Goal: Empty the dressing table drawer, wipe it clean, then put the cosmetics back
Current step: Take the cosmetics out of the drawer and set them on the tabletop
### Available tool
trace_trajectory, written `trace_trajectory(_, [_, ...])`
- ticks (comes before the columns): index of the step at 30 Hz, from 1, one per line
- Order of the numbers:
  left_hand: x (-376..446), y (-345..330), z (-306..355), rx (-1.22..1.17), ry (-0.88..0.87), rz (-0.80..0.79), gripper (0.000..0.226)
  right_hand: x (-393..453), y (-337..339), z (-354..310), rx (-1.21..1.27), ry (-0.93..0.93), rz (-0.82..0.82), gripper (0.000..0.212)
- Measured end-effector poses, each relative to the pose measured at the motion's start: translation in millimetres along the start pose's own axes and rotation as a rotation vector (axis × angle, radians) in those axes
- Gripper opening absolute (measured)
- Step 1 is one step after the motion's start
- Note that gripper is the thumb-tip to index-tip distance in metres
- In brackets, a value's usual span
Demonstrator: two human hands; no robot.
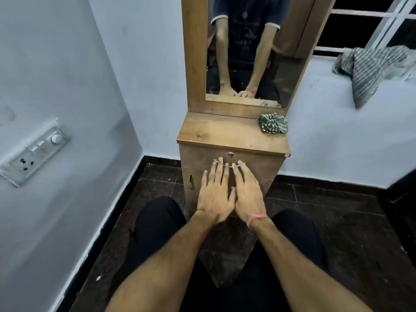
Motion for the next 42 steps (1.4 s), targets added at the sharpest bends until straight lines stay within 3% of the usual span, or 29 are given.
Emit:
trace_trajectory(8, [25,-8,-3,0.02,-0.053,-0.076,0.077,29,-26,16,0.025,-0.03,-0.141,0.078])
trace_trajectory(12, [37,3,1,-0.067,-0.014,-0.048,0.068,43,-22,18,-0.026,-0.053,-0.16,0.061])
trace_trajectory(17, [37,9,-7,-0.138,0.038,-0.035,0.063,44,-10,13,-0.002,-0.114,-0.15,0.056])
trace_trajectory(29, [-59,54,8,-0.091,0.089,0.049,0.032,-49,16,-29,-0.079,-0.205,-0.068,0.031])
trace_trajectory(42, [-131,61,19,0.041,0.149,-0.074,0.026,-125,29,-60,-0.106,-0.263,-0.199,0.026])
Point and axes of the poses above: each hand's wrist, its own x-axis towards the middle knuckle, its own y-axis out of the back of the hand, z = x × y, the point moved 10 cm from there along x, towards the middle knuckle, and after that the axes turned 1 degree about -z, right-handed, at the moved point
